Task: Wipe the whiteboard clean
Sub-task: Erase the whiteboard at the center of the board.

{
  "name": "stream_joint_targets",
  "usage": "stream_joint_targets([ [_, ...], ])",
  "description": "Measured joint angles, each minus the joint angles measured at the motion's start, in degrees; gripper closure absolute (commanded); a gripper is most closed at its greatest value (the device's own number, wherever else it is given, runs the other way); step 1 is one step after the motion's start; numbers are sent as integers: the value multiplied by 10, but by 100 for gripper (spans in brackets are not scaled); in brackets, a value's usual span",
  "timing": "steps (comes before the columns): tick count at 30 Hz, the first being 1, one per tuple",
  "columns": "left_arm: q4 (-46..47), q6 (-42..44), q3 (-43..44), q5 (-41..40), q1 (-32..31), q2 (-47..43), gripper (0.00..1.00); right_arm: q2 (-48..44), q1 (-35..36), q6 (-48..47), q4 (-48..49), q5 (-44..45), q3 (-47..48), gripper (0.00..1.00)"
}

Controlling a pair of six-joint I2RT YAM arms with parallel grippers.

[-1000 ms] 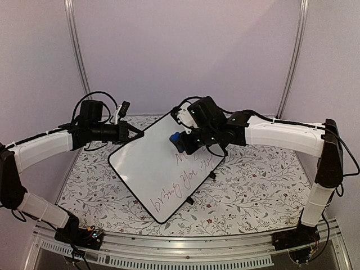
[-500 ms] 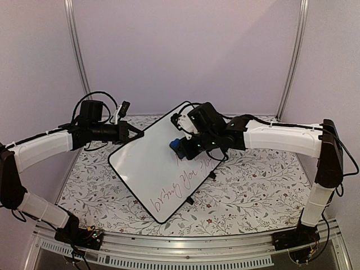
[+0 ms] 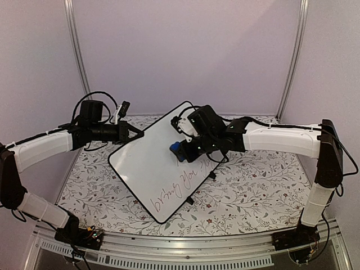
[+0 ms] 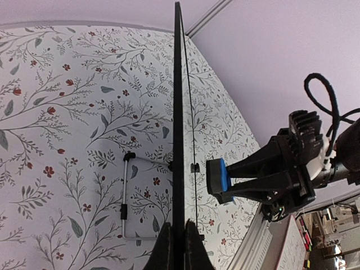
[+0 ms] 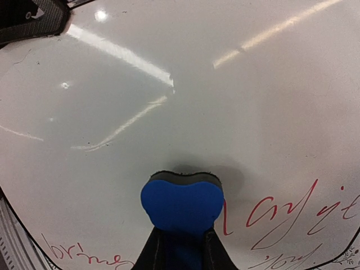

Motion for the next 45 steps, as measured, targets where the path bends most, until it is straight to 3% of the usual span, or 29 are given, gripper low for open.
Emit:
stream_joint_targets([
  [45, -1, 1, 0, 0, 0, -1, 100, 10, 0, -8, 22, 23, 0, 96],
])
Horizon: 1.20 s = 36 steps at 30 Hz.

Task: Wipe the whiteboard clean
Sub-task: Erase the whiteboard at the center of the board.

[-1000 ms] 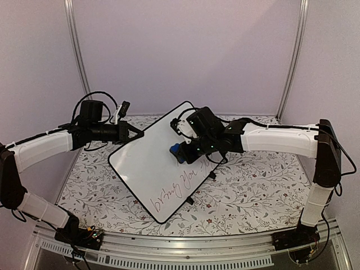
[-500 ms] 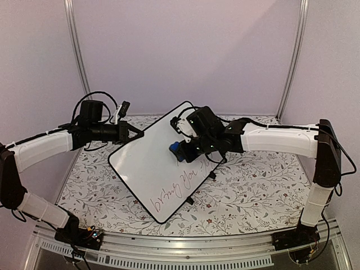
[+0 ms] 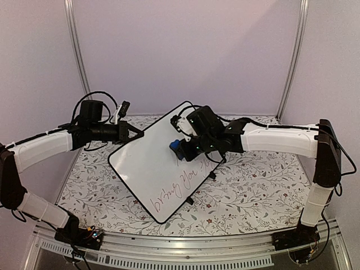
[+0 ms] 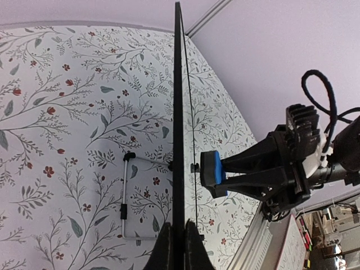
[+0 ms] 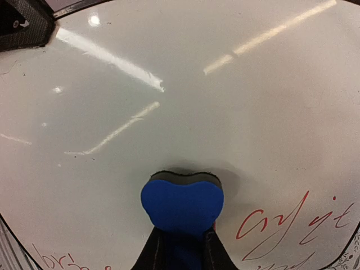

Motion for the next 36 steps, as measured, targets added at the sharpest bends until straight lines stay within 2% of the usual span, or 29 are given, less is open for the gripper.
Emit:
stream_joint_targets([
  [21, 0, 0, 0, 0, 0, 0, 100, 0, -12, 18, 18, -28, -2, 95],
  [36, -2, 0, 0, -3, 0, 0, 100, -2, -6, 42, 51, -50, -58, 95],
])
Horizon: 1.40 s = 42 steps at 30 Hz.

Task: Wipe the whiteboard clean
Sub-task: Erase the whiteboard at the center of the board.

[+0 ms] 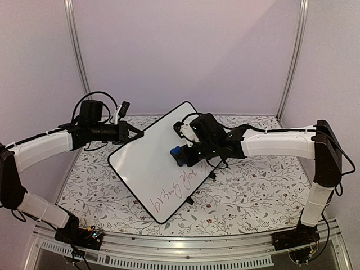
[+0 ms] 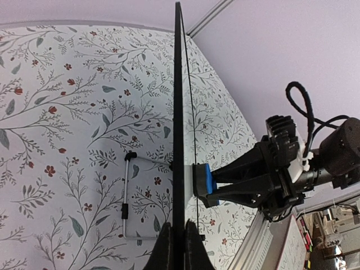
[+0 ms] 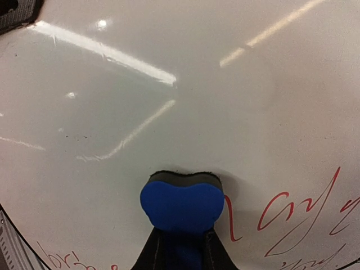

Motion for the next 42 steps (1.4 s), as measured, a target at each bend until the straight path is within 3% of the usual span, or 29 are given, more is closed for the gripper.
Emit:
stream_joint_targets([
  [42, 0, 0, 0, 1, 0, 0, 100, -41, 33, 41, -9, -8, -106, 95],
])
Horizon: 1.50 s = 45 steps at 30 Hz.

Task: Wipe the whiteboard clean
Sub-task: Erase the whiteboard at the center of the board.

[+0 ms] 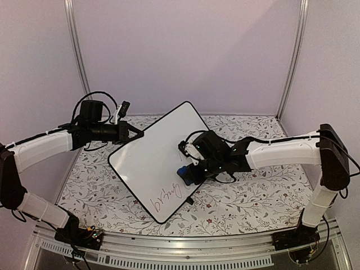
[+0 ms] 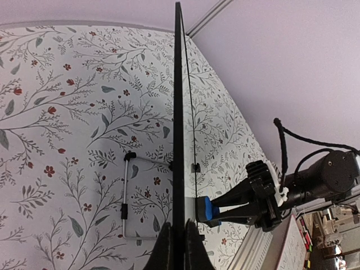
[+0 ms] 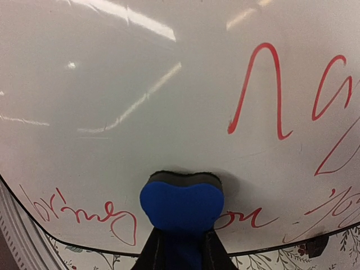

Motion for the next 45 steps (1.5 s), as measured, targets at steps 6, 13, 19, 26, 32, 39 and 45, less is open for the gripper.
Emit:
stream_joint_targets([
  [6, 0, 0, 0, 0, 0, 0, 100, 0, 0, -11, -49, 26, 37, 95],
  [13, 0, 0, 0, 0, 0, 0, 100, -2, -18, -49, -70, 60, 147, 94],
  [19, 0, 0, 0, 1, 0, 0, 100, 6, -40, -71, -71, 63, 200, 95],
  [26, 0, 0, 0, 1, 0, 0, 100, 56, -50, -80, -74, 51, 205, 95],
  [32, 0, 0, 0, 0, 0, 0, 100, 68, -50, -78, -76, 34, 196, 95],
  [39, -1, 0, 0, -1, 0, 0, 100, 58, -50, -71, -47, 22, 160, 95],
  [45, -1, 0, 0, -1, 0, 0, 100, 45, -50, -63, -36, 15, 126, 94],
])
